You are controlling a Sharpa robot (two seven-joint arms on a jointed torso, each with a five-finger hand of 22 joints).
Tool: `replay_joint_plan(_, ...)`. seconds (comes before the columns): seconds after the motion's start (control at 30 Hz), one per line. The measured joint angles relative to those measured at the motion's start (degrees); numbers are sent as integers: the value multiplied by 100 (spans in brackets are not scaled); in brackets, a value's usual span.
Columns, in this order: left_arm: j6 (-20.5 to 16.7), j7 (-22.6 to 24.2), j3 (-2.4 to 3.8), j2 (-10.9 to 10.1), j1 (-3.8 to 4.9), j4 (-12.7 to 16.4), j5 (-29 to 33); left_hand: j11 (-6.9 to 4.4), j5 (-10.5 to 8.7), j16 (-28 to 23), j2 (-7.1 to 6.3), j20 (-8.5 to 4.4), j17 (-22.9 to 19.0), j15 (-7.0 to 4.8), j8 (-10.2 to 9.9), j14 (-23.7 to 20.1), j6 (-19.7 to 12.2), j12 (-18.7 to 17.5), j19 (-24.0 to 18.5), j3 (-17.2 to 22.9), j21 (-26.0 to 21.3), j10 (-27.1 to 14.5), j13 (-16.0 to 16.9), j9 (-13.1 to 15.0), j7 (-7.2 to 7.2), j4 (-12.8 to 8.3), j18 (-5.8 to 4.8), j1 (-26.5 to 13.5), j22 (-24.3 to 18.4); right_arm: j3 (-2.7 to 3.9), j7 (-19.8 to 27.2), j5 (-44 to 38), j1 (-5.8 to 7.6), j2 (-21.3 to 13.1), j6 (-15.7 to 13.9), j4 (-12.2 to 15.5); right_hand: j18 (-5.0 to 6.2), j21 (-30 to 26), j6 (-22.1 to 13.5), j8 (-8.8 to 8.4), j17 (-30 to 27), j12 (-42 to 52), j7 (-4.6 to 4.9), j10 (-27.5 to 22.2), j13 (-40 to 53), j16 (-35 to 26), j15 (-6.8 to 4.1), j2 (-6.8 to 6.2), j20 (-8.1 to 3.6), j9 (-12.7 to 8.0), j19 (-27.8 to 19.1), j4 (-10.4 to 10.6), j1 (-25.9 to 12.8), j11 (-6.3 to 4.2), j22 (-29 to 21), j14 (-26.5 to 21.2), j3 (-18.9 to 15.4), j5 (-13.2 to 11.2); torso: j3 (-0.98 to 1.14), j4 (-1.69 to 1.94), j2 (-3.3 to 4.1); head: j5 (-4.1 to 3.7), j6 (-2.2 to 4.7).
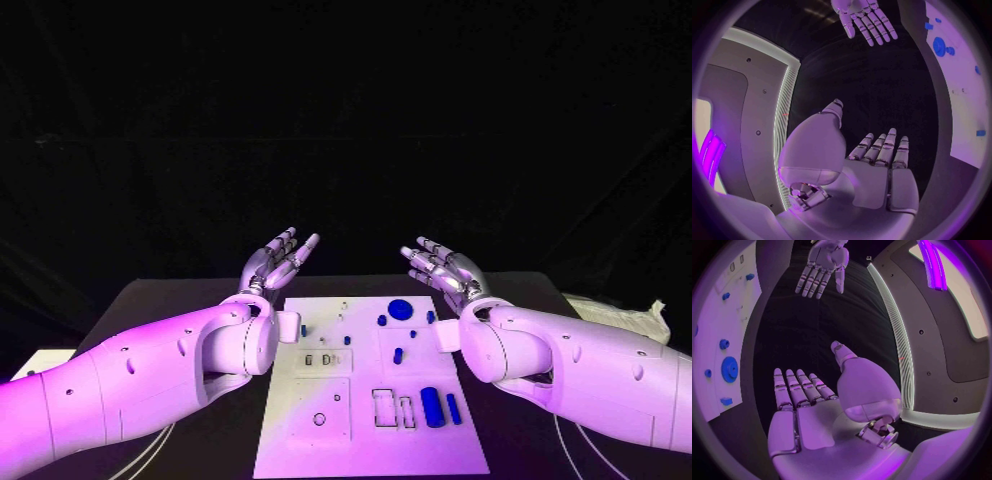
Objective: Assemble the parts on the task board
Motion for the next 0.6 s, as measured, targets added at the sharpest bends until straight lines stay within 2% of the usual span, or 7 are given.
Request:
replay_joint_plan(0.1, 188, 0, -4, 32, 14, -50, -22, 77, 39, 19, 10, 56, 18, 44, 21, 152, 93, 1, 56, 11, 4, 77, 12, 12, 14, 52, 128, 260, 14, -20, -161, -190, 25, 19, 402, -87, 44, 68, 182, 39, 17, 23, 9, 241, 21, 6, 38, 28, 17, 21, 162, -55, 205, 38, 28, 220, 55, 3, 1, 0, -1, 0, 0)
replay_joint_plan(0.23, 317, 0, -6, 33, 15, -61, -40, 138, 39, 73, 83, 108, 53, 73, 42, 426, 270, 17, 142, 11, 75, 263, 31, 29, 21, 52, 130, 334, 45, -34, -323, -380, 44, 33, 802, -150, 88, 185, 529, 72, 47, 66, 33, 680, 49, 53, 56, 55, 35, 50, 472, -198, 460, 67, 81, 650, 100, 23, 1, -1, -1, 0, -1)
replay_joint_plan(0.3, 349, 0, -6, 33, 15, -61, -45, 167, 39, 146, 115, 101, 93, 90, 88, 734, 448, 62, 318, 11, 148, 478, 52, 49, 32, 52, 223, 412, 81, -37, -369, -434, 48, 35, 912, -161, 177, 256, 736, 88, 63, 104, 47, 948, 63, 97, 46, 60, 38, 66, 651, -265, 569, 63, 110, 923, 118, 23, 1, -1, -1, 0, -1)
replay_joint_plan(0.37, 412, 4, -7, -24, 14, -71, -48, 206, 39, 303, 169, 97, 176, 111, 170, 1368, 847, 133, 785, -8, 321, 883, 87, 95, 56, 33, 227, 496, 178, -44, -371, -730, 65, 28, 943, -272, 181, 354, 1033, 136, 87, 154, 67, 1355, 89, 147, 16, 63, 41, 88, 894, -358, 690, 42, 149, 1328, 150, 23, 1, -2, 3, -16, -8)
replay_joint_plan(0.43, 459, 21, -7, -141, 14, -95, -48, 192, 39, 489, 198, 86, 259, 77, 316, 2047, 1475, 223, 1604, -20, 638, 1429, 130, 167, 96, -23, 280, 600, 346, -39, -350, -1102, 100, -35, 927, -382, 305, 452, 1350, 154, 111, 202, 91, 1769, 110, 193, -23, 62, 42, 107, 1143, -430, 786, 12, 185, 1745, 188, 18, 1, -1, 17, -35, -22)
replay_joint_plan(0.5, 482, 37, -7, -218, 14, -88, -45, 142, 39, 638, 245, 79, 305, -19, 436, 2541, 2118, 353, 2492, -63, 1010, 2252, 180, 219, 159, -70, 382, 666, 519, -29, -336, -1394, 126, -69, 897, -427, 308, 555, 1694, 200, 130, 223, 126, 2156, 126, 207, -69, 56, 42, 128, 1398, -500, 873, -28, 219, 2140, 229, -35, 3, -1, 37, -39, -23)
replay_joint_plan(0.6, 516, 60, -7, -297, 14, 24, -43, 28, 39, 839, 286, 51, 360, -205, 564, 3183, 2905, 539, 3191, -118, 1345, 3357, 234, 263, 275, -125, 551, 749, 642, -23, -323, -1798, 156, -85, 850, -438, 400, 671, 2185, 242, 146, 257, 196, 2621, 137, 239, -133, 35, 40, 152, 1696, -578, 947, -90, 253, 2597, 306, -72, 1, -1, 84, -39, -16)
